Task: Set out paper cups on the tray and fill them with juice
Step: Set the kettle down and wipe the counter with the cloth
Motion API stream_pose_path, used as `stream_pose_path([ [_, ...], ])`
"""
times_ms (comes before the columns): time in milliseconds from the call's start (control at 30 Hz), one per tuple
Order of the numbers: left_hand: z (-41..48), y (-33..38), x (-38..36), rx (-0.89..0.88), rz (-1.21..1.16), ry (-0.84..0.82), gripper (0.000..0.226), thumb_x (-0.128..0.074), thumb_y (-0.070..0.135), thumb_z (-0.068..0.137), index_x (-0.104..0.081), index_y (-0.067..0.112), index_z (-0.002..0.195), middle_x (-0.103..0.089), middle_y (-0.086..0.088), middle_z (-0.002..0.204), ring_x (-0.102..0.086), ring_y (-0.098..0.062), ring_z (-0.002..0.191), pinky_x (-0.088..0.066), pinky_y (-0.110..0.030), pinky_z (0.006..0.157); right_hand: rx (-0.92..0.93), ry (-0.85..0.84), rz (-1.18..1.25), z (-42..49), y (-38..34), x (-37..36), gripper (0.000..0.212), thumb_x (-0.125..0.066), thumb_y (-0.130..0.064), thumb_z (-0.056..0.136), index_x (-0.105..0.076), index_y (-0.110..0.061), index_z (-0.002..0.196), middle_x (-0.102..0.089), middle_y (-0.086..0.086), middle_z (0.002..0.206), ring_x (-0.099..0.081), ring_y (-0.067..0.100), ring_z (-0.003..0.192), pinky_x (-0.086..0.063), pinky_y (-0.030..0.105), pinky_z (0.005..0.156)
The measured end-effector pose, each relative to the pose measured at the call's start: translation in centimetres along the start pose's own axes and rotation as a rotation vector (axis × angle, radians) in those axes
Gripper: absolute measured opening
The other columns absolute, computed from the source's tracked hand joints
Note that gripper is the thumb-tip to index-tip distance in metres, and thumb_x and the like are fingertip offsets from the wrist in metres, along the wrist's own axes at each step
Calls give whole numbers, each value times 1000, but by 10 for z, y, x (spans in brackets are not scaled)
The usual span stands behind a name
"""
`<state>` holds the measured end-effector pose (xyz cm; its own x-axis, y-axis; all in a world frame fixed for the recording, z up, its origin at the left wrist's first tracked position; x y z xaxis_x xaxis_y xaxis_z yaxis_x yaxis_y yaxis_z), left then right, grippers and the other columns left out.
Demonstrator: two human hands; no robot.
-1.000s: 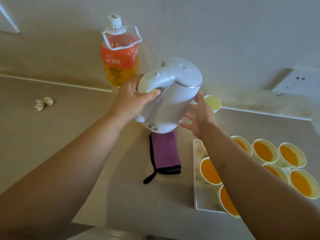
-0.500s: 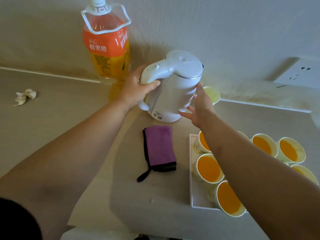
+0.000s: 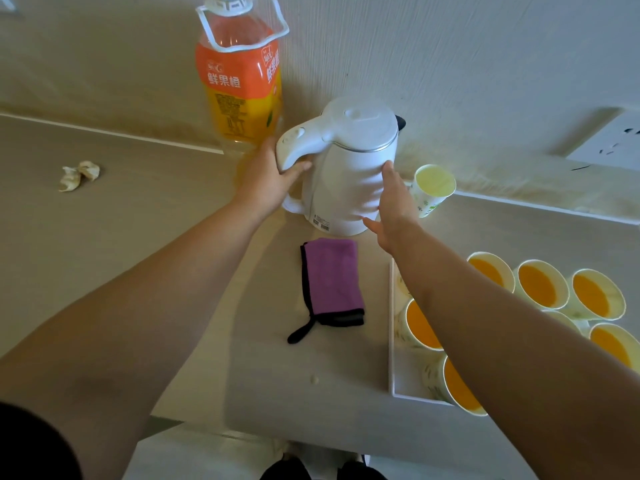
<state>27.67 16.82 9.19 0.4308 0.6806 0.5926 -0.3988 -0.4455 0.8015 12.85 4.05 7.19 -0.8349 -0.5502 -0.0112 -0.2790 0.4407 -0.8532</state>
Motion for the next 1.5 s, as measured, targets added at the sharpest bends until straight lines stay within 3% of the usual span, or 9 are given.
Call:
stream_pose_path([
  [100, -10, -2, 2, 40, 10, 18, 53, -66, 26, 88, -45, 9, 134, -59, -7, 120, -55, -23, 109, -40, -26, 83, 6, -14, -35, -6, 2, 1, 56, -42, -49, 96, -29, -29, 147, -35, -8, 145, -40, 15, 121, -42, 44, 104],
  [233, -35, -6, 4, 85, 17, 63, 67, -62, 26, 88, -31, 10, 146, -37, -12, 144, -38, -25, 133, -32, -32, 110, 63, -83, -83, -20, -1, 0, 55, -47, -37, 97, -29, -17, 146, -36, 5, 147, -40, 24, 132, -43, 40, 100],
  [333, -68, 6, 3, 104, -14, 155, 59, -59, 18, 90, -34, 10, 143, -33, -12, 142, -36, -24, 132, -30, -26, 105, 83, -123, -78, -37, -1, 1, 50, -51, -24, 97, -34, -16, 144, -50, 0, 130, -53, 14, 117, -52, 17, 72],
  [467, -102, 14, -9, 126, -140, 141, 41, -56, 13, 88, -49, 11, 129, -47, -10, 127, -50, -24, 117, -44, -36, 98, 128, -134, 73, -80, 2, 13, 27, -54, -19, 95, -53, -11, 121, -59, 0, 102, -63, 20, 90, -57, 32, 78],
  [600, -135, 21, -28, 158, -196, 52, 28, -52, 12, 90, -54, 12, 118, -54, -2, 118, -54, -14, 104, -41, -24, 83, 131, -420, 35, -136, 18, 33, 9, -53, -16, 95, -61, -11, 95, -64, 5, 85, -62, 19, 70, -56, 29, 66],
  [833, -184, 39, -70, 217, -134, -57, 27, -53, 15, 90, -57, 14, 117, -54, 2, 110, -56, -19, 102, -48, -42, 96, 173, -600, -403, -174, 73, 119, 12, -53, -17, 95, -62, -13, 103, -68, 4, 96, -64, 13, 82, -53, 31, 79],
  [1000, -237, 52, -128, 288, 1, -58, 31, -52, 19, 93, -56, 12, 123, -55, -4, 126, -53, -21, 115, -38, -25, 88, 69, -669, -595, -185, 114, 213, 18, -52, -19, 96, -59, -13, 112, -68, 4, 104, -66, 17, 92, -54, 31, 84],
  [1200, -275, 44, -173, 400, 187, -90, 40, -49, 24, 93, -52, 13, 131, -53, -13, 132, -50, -34, 120, -42, -46, 101, 32, -321, -683, -157, 148, 339, 8, -53, -20, 96, -57, -15, 100, -67, 5, 92, -66, 16, 75, -57, 27, 68],
  [1500, -266, 37, -179, 486, 389, -86, 37, -53, 19, 89, -56, 9, 125, -52, -18, 128, -55, -39, 109, -48, -44, 88, 52, 267, -703, -107, 147, 426, 6, -51, -26, 92, -53, -20, 92, -63, 1, 79, -64, 22, 69, -55, 34, 65],
])
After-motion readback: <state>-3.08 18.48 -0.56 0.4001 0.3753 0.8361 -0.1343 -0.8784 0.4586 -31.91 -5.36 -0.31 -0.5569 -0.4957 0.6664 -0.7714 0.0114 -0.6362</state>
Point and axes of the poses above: each hand's wrist, its own z-axis towards the middle knuckle, its own x-axis out of the back of the hand, y = z × x, the point moved 4 cm from there along z, towards the middle knuckle
